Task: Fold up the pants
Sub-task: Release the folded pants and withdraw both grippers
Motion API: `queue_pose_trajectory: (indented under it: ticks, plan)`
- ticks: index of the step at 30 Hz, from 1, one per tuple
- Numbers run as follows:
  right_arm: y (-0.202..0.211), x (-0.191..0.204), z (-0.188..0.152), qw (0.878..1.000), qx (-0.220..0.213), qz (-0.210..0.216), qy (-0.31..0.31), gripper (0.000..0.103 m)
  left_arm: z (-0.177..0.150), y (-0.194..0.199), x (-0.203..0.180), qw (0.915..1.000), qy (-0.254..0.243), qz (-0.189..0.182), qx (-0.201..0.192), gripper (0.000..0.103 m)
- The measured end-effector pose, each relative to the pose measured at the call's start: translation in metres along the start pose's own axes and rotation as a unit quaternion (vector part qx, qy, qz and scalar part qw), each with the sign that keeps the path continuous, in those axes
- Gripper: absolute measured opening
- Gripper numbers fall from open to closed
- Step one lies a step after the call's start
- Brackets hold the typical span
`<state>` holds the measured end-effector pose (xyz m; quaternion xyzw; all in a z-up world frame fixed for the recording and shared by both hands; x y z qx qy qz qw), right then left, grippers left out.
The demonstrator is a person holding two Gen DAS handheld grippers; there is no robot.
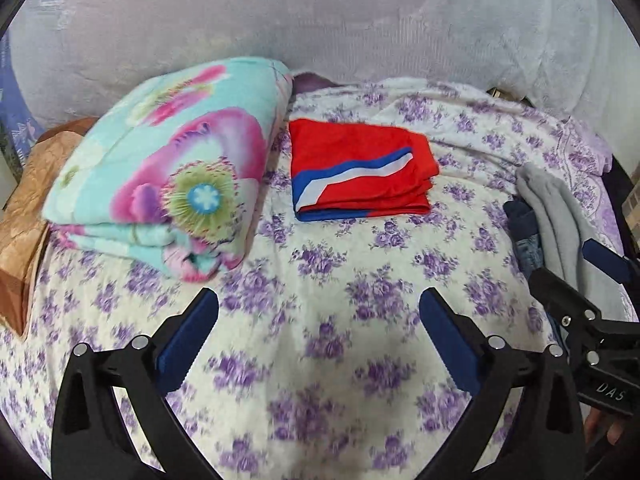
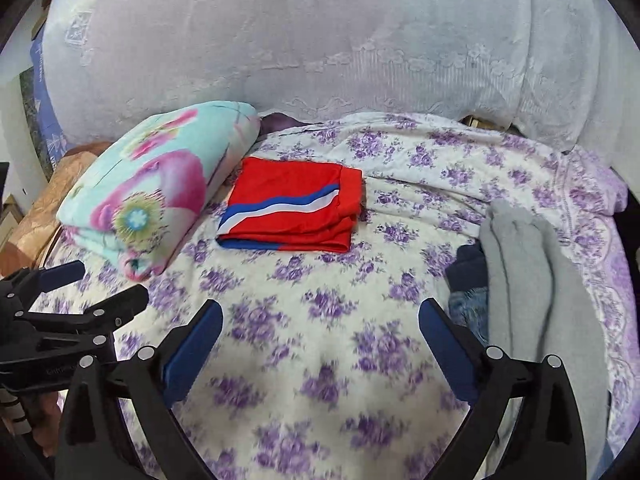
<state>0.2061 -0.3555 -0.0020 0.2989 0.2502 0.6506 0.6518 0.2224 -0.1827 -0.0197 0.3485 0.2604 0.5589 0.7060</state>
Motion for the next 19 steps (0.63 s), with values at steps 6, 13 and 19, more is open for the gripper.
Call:
queue_pose_trajectory:
  ticks: [6,13,19]
  plan:
    - [0.039,0.012,-0.019,1.0,-0.006,-0.003,-0.001,0.099,-0.022,0.043,0.001,0.9998,-0.002,-0.005,-0.017,0.098]
    - [0.068,0.027,-0.035,1.0,-0.007,-0.001,0.006,0.099,-0.039,0.071,0.008,0.9998,-0.003,0.007,-0.018,0.098]
    - [0.082,0.043,-0.05,1.0,0.001,0.005,0.017,0.099,-0.051,0.088,0.021,0.9992,0.008,0.034,-0.021,0.098]
Point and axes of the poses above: each gripper's, at about its wrist camera, not at the fingertips, and y roughly against the way its jaws point, x to its left, z to its top, the point moved 7 cm from there along -y, roughly the way its jaws point, and after that the axes turned 4 degrees about -y, right-handed, at the moved point
